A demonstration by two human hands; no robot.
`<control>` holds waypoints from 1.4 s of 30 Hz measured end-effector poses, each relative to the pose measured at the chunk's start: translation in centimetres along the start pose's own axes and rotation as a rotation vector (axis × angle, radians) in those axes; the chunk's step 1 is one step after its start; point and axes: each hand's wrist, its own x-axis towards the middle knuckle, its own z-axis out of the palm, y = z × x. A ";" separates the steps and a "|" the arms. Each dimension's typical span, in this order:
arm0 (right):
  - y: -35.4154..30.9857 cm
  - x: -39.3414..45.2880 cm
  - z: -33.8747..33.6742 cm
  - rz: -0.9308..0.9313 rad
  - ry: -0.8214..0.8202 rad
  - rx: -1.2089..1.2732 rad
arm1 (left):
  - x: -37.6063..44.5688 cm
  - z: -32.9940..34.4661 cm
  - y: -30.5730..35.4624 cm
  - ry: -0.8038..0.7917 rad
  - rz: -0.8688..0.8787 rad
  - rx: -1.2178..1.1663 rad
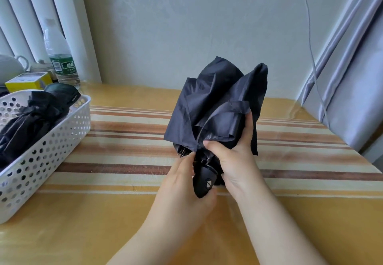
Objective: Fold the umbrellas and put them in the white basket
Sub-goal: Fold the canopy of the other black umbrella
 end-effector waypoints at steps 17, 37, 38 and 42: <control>-0.5 0.3 -0.5 0.158 0.052 0.155 | 0.0 -0.2 -0.7 -0.067 -0.092 -0.153; 0.9 -1.4 1.2 0.021 -0.150 -0.264 | 1.2 -2.3 -0.8 -0.031 0.354 0.393; 0.9 -1.5 1.2 0.028 -0.165 -0.246 | 1.6 -2.2 -1.6 -0.045 0.235 0.373; 0.1 -2.1 1.7 0.040 -0.244 -0.076 | 2.7 -2.0 -3.8 -0.020 -0.031 -0.105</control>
